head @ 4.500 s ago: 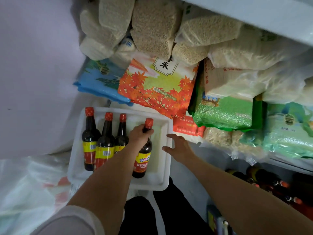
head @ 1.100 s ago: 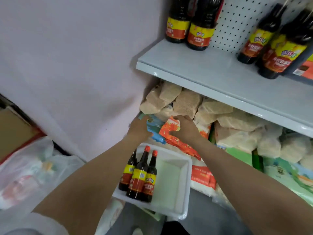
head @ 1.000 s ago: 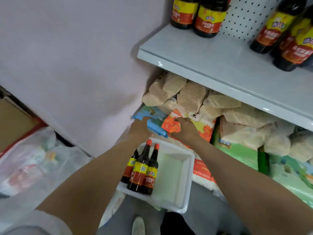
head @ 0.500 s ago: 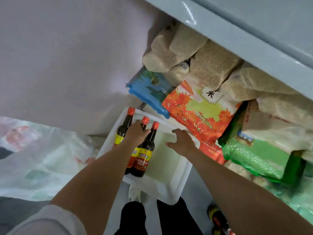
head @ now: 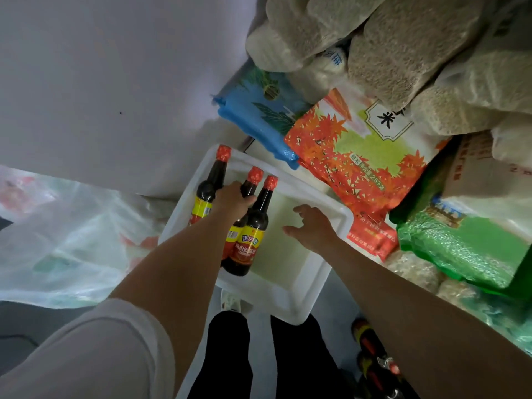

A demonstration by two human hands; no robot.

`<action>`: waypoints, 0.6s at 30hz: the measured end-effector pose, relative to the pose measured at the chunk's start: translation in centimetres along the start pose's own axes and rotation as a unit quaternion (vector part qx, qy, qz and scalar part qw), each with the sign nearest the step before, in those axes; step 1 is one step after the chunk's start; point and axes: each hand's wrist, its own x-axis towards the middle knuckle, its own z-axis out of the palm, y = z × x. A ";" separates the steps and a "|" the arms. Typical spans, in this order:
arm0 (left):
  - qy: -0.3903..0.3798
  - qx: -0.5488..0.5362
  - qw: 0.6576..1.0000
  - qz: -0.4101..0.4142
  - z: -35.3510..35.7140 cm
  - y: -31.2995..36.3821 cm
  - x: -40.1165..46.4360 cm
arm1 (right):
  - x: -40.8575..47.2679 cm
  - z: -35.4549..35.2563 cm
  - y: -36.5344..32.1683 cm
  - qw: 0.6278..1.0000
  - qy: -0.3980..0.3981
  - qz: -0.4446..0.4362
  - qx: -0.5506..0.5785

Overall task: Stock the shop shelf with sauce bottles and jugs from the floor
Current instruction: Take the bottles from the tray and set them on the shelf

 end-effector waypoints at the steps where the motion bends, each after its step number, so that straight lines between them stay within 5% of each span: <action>1: -0.007 -0.019 1.000 0.018 -0.3 -0.1 -0.8 | -0.5 0.3 0.0 1.000 0.003 0.000 0.005; 11: -0.039 -0.044 0.983 0.171 -7.4 -2.5 -10.4 | -8.3 3.6 -3.5 0.999 0.036 -0.027 0.019; 18: 0.028 0.052 0.943 0.329 -16.5 5.1 -18.4 | -15.2 1.5 -7.9 0.983 0.125 -0.090 0.101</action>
